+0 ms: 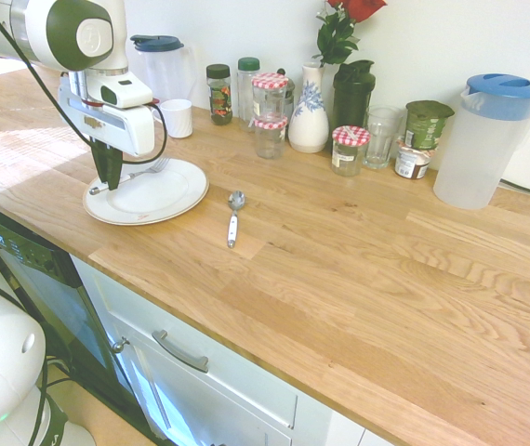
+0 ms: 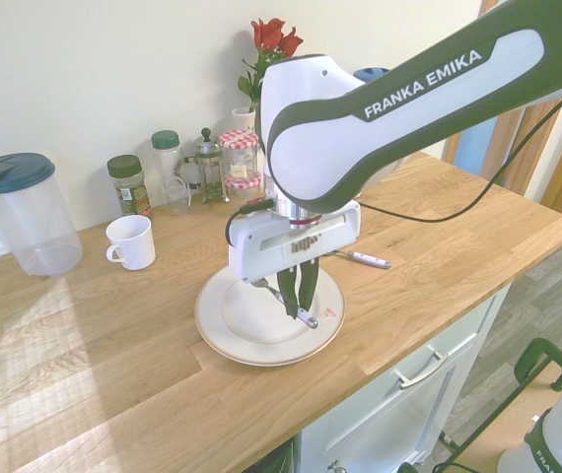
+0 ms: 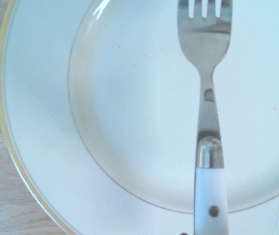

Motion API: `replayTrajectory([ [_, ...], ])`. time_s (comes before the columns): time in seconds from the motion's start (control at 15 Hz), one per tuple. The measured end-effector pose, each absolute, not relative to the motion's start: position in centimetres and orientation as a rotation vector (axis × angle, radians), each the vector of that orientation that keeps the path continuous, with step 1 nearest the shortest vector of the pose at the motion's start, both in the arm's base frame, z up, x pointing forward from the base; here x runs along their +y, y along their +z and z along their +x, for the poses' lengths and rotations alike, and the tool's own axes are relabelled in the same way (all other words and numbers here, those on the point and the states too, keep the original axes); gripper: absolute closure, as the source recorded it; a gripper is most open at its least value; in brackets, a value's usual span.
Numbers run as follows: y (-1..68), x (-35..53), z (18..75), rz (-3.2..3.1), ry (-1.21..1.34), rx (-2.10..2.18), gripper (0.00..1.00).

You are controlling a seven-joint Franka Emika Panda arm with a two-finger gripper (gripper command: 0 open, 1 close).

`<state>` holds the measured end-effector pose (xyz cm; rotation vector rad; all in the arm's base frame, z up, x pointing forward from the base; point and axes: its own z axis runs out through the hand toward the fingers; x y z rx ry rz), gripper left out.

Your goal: Put the fork into the plate

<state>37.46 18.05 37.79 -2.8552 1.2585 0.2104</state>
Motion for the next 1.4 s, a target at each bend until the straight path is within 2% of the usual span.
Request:
replayTrajectory([
  [1.27, 35.0, 17.1, 37.6, -2.858, 0.280, 1.289, 1.00],
  [1.33, 35.0, 17.1, 37.6, -2.860, 0.280, 1.289, 0.00],
  [1.4, 34.9, 17.1, 37.6, -2.861, 0.281, 1.289, 0.00],
])
